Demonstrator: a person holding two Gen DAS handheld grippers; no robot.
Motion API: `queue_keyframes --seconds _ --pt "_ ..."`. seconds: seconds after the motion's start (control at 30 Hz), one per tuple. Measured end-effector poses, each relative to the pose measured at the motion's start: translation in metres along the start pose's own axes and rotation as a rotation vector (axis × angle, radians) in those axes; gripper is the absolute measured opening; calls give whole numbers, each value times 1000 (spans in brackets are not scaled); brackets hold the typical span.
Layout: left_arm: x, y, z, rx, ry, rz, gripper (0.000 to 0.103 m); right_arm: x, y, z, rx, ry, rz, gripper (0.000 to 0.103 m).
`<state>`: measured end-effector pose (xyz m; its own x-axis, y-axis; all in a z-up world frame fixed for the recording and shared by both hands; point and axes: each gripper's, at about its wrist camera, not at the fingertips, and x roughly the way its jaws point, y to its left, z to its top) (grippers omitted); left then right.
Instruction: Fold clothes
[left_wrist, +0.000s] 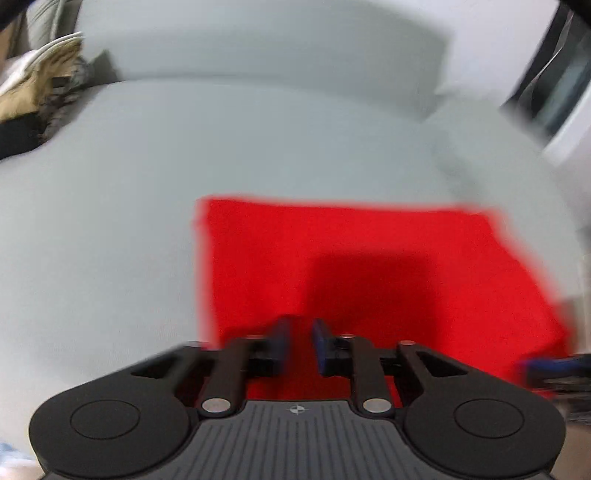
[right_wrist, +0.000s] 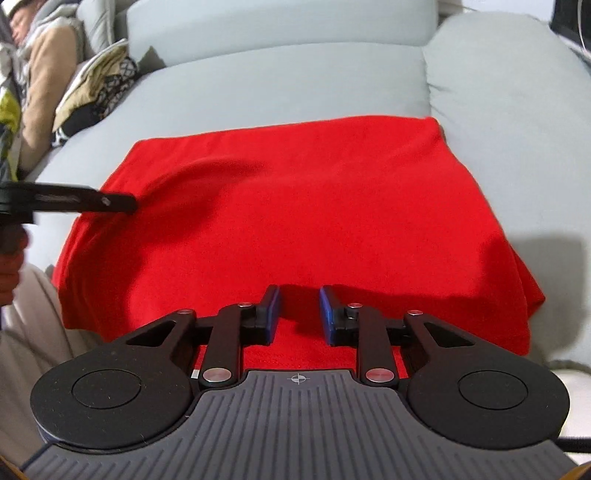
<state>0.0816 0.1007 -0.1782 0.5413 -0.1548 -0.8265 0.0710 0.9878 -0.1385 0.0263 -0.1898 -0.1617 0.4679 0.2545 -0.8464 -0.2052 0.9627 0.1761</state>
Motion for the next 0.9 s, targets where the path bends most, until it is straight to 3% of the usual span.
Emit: queue_keyframes --seconds 0.1,0.17,0.2,0.27,0.37,0.47,0.57,0.63,0.67,0.73,0.77,0.8,0.9 --pt "-4 2 9 52 -41 186 12 0 -12 3 45 18 11 26" --pt "-15 0 16 86 -89 311 5 -4 -18 2 67 23 3 26" --pt "-25 1 17 87 -99 327 6 -7 -22 3 85 30 8 28" --pt "-38 13 16 -15 -24 228 19 -11 -29 5 121 43 18 30" --pt "-51 20 8 -110 96 85 19 -23 -49 13 242 62 98 41" --pt "-63 15 8 -194 132 -64 19 -33 -66 34 380 51 182 41" --pt "-60 0 19 -239 127 -182 31 -26 -72 58 483 29 341 40" --pt "-43 -6 29 -219 72 -171 35 -13 -80 72 559 -47 386 39" --pt "-31 -4 33 -212 30 -128 35 -4 -88 76 597 -124 343 37" --pt "-9 0 33 -232 -37 -16 16 15 -106 81 679 -274 222 35" --pt "-2 7 32 -252 -81 3 12 25 -118 79 747 -315 174 35" --pt "5 17 32 -292 -119 -6 12 35 -130 78 815 -356 128 35" --pt "21 35 28 -371 -201 -60 12 74 -158 77 927 -351 219 34"
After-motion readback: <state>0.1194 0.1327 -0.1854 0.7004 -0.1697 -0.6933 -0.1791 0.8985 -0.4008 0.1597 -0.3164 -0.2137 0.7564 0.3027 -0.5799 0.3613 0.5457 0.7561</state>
